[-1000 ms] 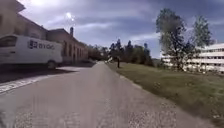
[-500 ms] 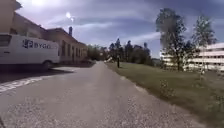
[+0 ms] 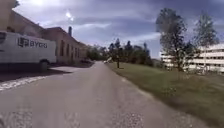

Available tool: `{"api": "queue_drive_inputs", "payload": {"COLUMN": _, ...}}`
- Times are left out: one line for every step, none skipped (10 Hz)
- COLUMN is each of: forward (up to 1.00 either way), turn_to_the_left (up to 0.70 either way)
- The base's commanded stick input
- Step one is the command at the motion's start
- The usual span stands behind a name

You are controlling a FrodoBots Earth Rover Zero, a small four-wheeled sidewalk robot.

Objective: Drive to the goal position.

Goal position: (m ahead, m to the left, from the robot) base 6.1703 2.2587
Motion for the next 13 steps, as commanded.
{"api": "queue_drive_inputs", "payload": {"forward": 0.7, "turn_to_the_left": 0.1}}
{"api": "queue_drive_inputs", "payload": {"forward": 0.7, "turn_to_the_left": 0.06}}
{"api": "queue_drive_inputs", "payload": {"forward": 0.7, "turn_to_the_left": 0.06}}
{"api": "queue_drive_inputs", "payload": {"forward": 0.7, "turn_to_the_left": 0.06}}
{"api": "queue_drive_inputs", "payload": {"forward": 0.7, "turn_to_the_left": 0.06}}
{"api": "queue_drive_inputs", "payload": {"forward": 0.7, "turn_to_the_left": 0.06}}
{"api": "queue_drive_inputs", "payload": {"forward": 0.7, "turn_to_the_left": 0.06}}
{"api": "queue_drive_inputs", "payload": {"forward": 0.7, "turn_to_the_left": 0.06}}
{"api": "queue_drive_inputs", "payload": {"forward": 0.7, "turn_to_the_left": 0.06}}
{"api": "queue_drive_inputs", "payload": {"forward": 0.7, "turn_to_the_left": 0.06}}
{"api": "queue_drive_inputs", "payload": {"forward": 0.7, "turn_to_the_left": 0.06}}
{"api": "queue_drive_inputs", "payload": {"forward": 0.7, "turn_to_the_left": 0.06}}
{"api": "queue_drive_inputs", "payload": {"forward": 0.7, "turn_to_the_left": 0.06}}
